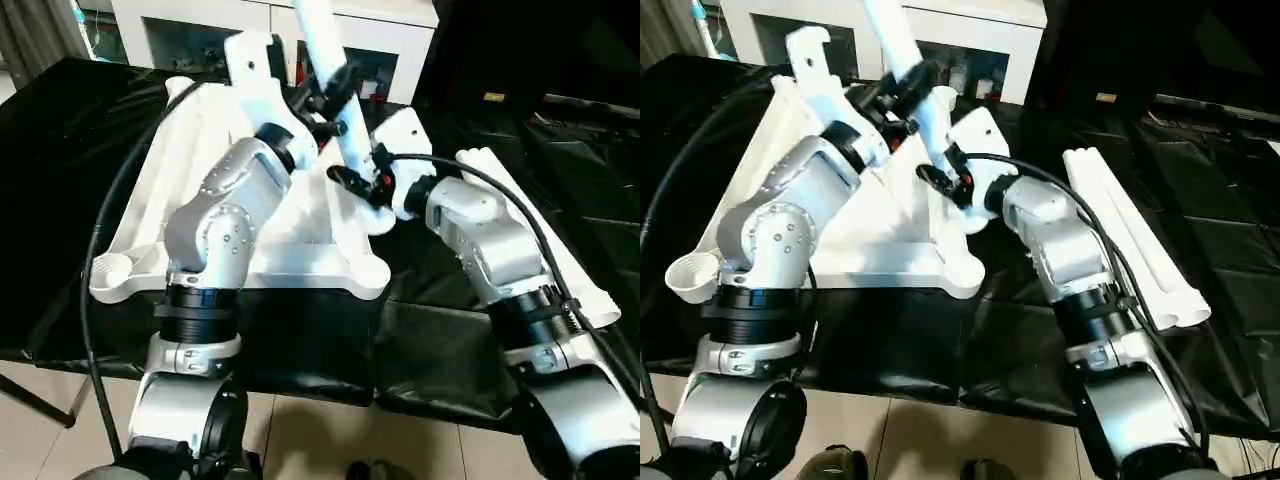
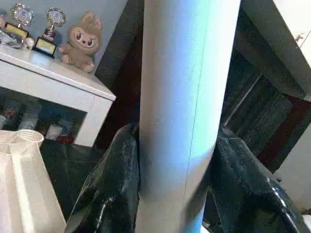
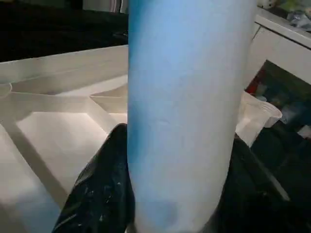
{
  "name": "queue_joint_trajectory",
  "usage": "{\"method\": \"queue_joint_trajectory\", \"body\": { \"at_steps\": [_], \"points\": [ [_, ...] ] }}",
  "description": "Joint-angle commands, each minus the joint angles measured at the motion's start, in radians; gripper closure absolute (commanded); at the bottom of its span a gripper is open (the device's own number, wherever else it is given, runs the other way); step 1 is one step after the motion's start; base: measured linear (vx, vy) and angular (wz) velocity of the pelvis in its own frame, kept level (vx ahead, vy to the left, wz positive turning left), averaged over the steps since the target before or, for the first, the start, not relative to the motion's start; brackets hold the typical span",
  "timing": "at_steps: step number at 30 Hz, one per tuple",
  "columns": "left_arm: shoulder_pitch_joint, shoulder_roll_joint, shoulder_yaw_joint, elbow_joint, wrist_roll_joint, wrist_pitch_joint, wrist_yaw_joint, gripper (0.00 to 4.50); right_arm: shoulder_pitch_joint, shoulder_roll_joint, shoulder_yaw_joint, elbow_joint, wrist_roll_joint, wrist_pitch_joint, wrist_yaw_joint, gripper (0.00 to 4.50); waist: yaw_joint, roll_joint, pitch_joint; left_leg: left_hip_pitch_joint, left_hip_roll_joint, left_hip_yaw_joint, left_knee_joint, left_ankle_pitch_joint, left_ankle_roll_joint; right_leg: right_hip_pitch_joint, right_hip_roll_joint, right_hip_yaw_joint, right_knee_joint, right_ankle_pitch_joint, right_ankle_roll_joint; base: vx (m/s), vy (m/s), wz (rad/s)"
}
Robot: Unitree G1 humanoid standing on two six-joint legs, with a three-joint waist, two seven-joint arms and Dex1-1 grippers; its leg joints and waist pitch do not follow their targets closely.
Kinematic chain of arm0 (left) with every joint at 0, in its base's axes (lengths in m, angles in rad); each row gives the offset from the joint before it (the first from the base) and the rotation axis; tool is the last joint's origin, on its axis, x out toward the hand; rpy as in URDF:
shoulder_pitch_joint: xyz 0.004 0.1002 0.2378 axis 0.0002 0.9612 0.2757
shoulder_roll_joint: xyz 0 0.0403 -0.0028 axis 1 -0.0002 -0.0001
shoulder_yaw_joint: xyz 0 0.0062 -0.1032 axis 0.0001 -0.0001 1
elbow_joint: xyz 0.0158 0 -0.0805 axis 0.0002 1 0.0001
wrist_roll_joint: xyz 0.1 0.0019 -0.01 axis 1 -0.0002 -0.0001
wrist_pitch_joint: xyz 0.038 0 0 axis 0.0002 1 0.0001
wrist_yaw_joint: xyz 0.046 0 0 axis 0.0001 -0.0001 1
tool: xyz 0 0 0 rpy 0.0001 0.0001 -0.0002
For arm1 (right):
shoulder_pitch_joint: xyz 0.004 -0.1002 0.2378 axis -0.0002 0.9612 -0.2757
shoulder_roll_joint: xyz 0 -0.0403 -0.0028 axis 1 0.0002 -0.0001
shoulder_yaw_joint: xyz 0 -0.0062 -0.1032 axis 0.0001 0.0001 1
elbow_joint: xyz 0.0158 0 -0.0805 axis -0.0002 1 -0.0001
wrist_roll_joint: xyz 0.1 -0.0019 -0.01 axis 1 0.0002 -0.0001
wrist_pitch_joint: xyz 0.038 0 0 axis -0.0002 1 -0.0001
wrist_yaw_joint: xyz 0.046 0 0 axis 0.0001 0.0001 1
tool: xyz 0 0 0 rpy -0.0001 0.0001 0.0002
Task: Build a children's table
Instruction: Pick table leg
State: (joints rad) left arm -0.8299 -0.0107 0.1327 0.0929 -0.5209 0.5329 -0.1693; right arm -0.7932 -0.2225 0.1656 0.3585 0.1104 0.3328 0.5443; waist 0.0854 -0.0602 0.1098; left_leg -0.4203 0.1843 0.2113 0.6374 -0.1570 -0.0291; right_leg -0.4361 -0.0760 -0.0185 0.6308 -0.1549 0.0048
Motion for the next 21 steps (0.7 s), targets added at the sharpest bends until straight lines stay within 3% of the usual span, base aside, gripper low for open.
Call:
{"method": "queue_joint_trajectory", "body": {
  "at_steps": [1,5,7,8,9,12,13,17,21],
  "points": [
    [-0.013,0.000,0.007,0.017,0.000,0.003,-0.001,2.73,-0.028,0.001,-0.038,-0.012,0.030,-0.017,0.012,2.12,-0.006,0.000,-0.102,0.041,0.034,-0.025,-0.077,-0.214,-0.008,0.048,-0.045,0.023,-0.070,-0.218,-0.160,0.000,0.000,0.00],
    [-0.012,0.007,0.006,0.017,-0.006,0.005,-0.018,2.75,-0.028,0.002,-0.045,-0.022,0.044,-0.009,0.030,1.73,-0.005,0.001,-0.102,0.043,0.034,-0.026,-0.078,-0.219,-0.009,0.048,-0.045,0.023,-0.069,-0.224,-0.159,0.000,0.000,0.00],
    [-0.011,0.028,-0.005,0.019,-0.012,0.011,-0.062,2.75,-0.026,0.008,-0.069,-0.054,0.115,0.047,0.089,1.63,-0.006,0.000,-0.101,0.043,0.033,-0.025,-0.078,-0.223,-0.005,0.048,-0.044,0.023,-0.071,-0.224,-0.161,0.000,0.000,0.00],
    [-0.011,0.028,-0.005,0.019,-0.012,0.011,-0.062,2.76,-0.026,0.008,-0.069,-0.054,0.115,0.047,0.089,1.54,-0.004,0.001,-0.102,0.044,0.033,-0.025,-0.078,-0.225,-0.001,0.048,-0.045,0.023,-0.070,-0.224,-0.161,0.000,0.000,0.00],
    [-0.010,0.062,-0.018,0.020,-0.021,0.026,-0.126,2.76,-0.024,-0.013,-0.078,-0.102,0.192,0.132,0.180,1.50,-0.006,-0.001,-0.101,0.042,0.032,-0.026,-0.079,-0.216,0.006,0.051,-0.042,0.023,-0.070,-0.212,-0.164,0.000,0.000,0.00],
    [-0.008,0.111,-0.038,0.015,-0.041,0.053,-0.221,2.76,-0.019,-0.059,-0.076,-0.138,0.251,0.214,0.283,1.48,0.001,0.004,-0.101,0.045,0.035,-0.025,-0.079,-0.191,0.006,0.049,-0.045,0.023,-0.064,-0.189,-0.179,0.000,0.000,0.00],
    [-0.011,0.144,-0.039,0.007,-0.070,0.087,-0.282,2.76,-0.016,-0.104,-0.068,-0.150,0.280,0.266,0.356,1.48,0.002,0.006,-0.101,0.045,0.034,-0.025,-0.079,-0.195,0.003,0.051,-0.045,0.023,-0.065,-0.196,-0.185,0.000,0.000,0.00],
    [-0.020,0.186,-0.031,-0.007,-0.118,0.137,-0.351,2.77,-0.012,-0.151,-0.064,-0.153,0.302,0.309,0.418,1.48,0.002,0.006,-0.099,0.044,0.035,-0.026,-0.080,-0.203,-0.009,0.051,-0.048,0.023,-0.065,-0.211,-0.194,0.000,0.000,0.00],
    [-0.045,0.228,0.036,-0.029,-0.262,0.244,-0.448,2.77,0.000,-0.198,-0.085,-0.171,0.374,0.412,0.482,1.48,0.004,0.005,-0.099,0.044,0.033,-0.025,-0.077,-0.196,-0.018,0.052,-0.049,0.023,-0.062,-0.214,-0.214,0.000,0.000,0.00]
  ]
}}
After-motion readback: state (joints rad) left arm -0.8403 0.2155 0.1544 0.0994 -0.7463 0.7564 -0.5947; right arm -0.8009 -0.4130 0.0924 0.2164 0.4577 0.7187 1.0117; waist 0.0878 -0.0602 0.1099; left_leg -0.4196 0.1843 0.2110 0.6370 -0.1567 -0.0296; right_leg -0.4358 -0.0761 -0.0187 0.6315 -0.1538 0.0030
